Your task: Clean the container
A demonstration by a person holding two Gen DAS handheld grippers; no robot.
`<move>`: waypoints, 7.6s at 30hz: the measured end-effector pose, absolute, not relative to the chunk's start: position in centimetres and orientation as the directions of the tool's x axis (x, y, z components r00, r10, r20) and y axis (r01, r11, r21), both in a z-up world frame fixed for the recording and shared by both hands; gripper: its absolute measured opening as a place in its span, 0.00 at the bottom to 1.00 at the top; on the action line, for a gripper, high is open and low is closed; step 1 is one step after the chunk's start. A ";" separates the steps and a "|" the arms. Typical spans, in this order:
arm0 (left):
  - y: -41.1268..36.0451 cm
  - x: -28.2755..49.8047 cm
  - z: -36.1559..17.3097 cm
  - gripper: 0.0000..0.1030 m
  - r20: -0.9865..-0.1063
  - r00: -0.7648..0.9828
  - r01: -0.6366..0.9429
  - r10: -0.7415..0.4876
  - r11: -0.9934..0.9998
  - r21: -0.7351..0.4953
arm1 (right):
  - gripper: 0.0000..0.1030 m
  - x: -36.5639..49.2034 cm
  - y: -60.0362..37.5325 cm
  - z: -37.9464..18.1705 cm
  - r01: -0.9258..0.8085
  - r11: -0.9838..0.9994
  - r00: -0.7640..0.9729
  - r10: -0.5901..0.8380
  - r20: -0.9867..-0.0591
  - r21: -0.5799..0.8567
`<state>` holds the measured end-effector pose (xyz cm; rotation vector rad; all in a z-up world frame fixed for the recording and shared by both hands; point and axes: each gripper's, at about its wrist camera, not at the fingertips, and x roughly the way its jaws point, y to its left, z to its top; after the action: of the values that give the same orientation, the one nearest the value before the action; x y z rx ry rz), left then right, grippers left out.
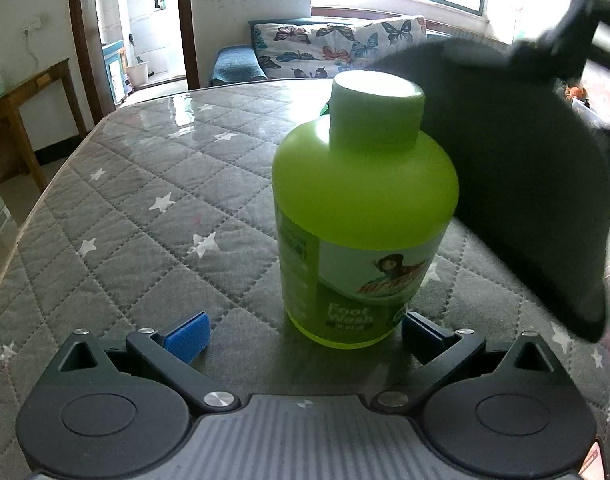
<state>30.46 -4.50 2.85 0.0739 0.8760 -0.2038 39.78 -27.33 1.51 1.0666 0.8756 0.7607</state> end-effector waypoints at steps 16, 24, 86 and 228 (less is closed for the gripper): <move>-4.0 29.8 3.4 1.00 -0.768 0.622 0.214 -0.148 0.977 -0.016 | 0.17 40.4 -27.7 -1.1 -0.014 0.293 0.454 0.854 -0.255 0.956; -4.4 30.2 3.4 1.00 -0.771 0.622 0.209 -0.138 0.978 -0.007 | 0.17 40.2 -28.1 -3.5 0.040 0.376 0.423 0.833 -0.357 0.926; -2.4 30.5 3.7 1.00 -0.796 0.600 0.127 -0.075 0.992 0.002 | 0.18 41.2 -27.3 2.9 -0.138 0.346 0.335 0.898 -0.286 0.928; -0.4 28.9 3.8 1.00 -0.798 0.599 0.125 -0.068 0.992 0.009 | 0.19 40.0 -25.6 -1.5 -0.061 0.412 0.255 0.887 -0.385 0.909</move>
<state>28.90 -0.44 3.79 0.0664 0.9220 -0.1124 40.01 -25.62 -1.45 0.9299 1.1230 0.7884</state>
